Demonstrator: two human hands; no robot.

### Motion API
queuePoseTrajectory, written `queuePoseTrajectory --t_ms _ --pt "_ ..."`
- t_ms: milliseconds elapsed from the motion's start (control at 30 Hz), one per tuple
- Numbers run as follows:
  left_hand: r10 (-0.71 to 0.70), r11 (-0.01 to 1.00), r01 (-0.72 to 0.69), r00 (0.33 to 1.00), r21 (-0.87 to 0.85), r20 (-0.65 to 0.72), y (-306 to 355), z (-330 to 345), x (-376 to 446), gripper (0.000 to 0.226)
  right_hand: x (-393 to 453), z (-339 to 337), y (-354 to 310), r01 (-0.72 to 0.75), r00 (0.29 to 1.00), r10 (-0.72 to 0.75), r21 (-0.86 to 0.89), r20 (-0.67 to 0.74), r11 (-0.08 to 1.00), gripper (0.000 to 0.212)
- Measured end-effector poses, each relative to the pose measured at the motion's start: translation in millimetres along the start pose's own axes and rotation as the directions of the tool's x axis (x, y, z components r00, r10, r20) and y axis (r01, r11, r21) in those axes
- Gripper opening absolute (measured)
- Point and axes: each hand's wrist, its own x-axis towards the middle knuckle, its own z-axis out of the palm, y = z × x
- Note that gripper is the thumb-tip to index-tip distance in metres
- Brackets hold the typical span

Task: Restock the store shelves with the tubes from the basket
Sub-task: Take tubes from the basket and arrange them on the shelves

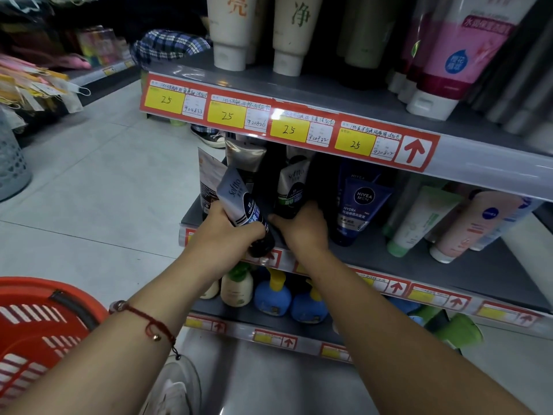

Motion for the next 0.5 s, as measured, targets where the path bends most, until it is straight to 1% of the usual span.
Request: queuePoseTrajectory --t_ms 67,100,200,233,300,400,500 --pt "0.001 1.0 -0.001 1.0 0.017 0.02 -1 -2 -2 0.052 -2 0 -3 -0.022 1.0 0.022 0.011 0.002 1.0 0.083" --pt "0.001 1.0 -0.002 1.0 0.024 0.024 -1 -2 -3 0.055 -2 1 -3 -0.012 1.0 0.012 0.008 0.01 1.0 0.08" --pt "-0.003 1.0 0.002 1.0 0.007 0.019 0 -3 -3 0.055 -3 0 -1 0.02 1.0 -0.022 0.065 0.023 0.998 0.048" --pt "-0.004 1.0 0.004 1.0 0.001 0.02 0 -4 -4 0.055 -3 0 -1 0.018 1.0 -0.019 0.084 0.017 0.996 0.043" --pt "-0.009 1.0 0.009 1.0 -0.007 0.022 1 -4 -3 0.055 -1 0 -2 -0.001 1.0 0.002 0.086 -0.013 0.996 0.05" --pt "-0.013 1.0 0.013 1.0 -0.01 0.017 4 -2 -2 0.055 6 5 -13 -0.07 0.997 0.07 0.0 -0.042 0.998 0.064" --pt "-0.005 1.0 0.005 1.0 -0.019 0.021 8 2 -2 0.053 15 6 -20 -0.113 0.994 0.112 -0.059 -0.015 0.992 0.063"
